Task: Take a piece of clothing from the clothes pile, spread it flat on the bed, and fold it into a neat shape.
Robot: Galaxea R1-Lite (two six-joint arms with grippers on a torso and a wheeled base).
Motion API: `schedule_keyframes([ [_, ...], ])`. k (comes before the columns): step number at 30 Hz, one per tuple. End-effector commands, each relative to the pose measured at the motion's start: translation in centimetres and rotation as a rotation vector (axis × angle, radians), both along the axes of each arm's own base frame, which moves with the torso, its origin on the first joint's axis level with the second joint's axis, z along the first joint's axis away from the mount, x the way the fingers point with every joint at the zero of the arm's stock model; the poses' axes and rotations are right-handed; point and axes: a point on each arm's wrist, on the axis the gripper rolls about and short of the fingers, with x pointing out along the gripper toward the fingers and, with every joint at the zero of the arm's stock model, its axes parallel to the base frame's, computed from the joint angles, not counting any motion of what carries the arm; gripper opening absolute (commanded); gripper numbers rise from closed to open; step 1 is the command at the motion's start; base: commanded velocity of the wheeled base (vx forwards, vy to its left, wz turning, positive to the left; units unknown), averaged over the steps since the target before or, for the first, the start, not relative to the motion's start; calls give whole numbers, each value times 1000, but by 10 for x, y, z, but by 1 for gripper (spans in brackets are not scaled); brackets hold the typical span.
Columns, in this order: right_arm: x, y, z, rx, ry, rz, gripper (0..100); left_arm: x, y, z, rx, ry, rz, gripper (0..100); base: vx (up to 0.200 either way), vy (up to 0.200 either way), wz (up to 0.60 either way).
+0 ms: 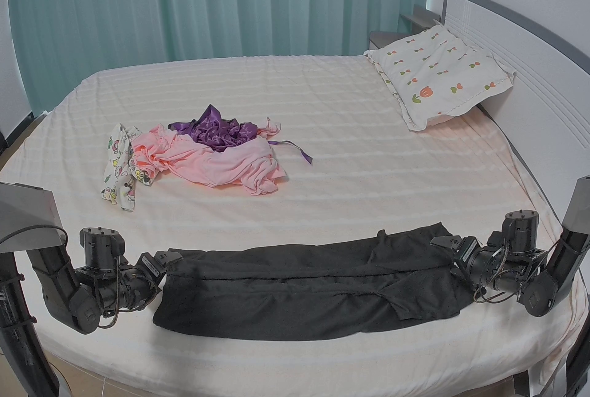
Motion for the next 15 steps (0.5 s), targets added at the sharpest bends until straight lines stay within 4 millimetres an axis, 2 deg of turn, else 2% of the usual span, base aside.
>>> schedule_keyframes([
  [1,-9,4,-14,23,42,-5,100,-2,2,5,4,-16,4,100,0,0,0],
  [10,-15,3,-23,37,3,-2,100,-2,3,11,6,-36,16,100,0,0,0],
  [15,-16,1,-22,39,-14,-10,100,-2,9,15,-1,-52,37,100,0,200,0],
])
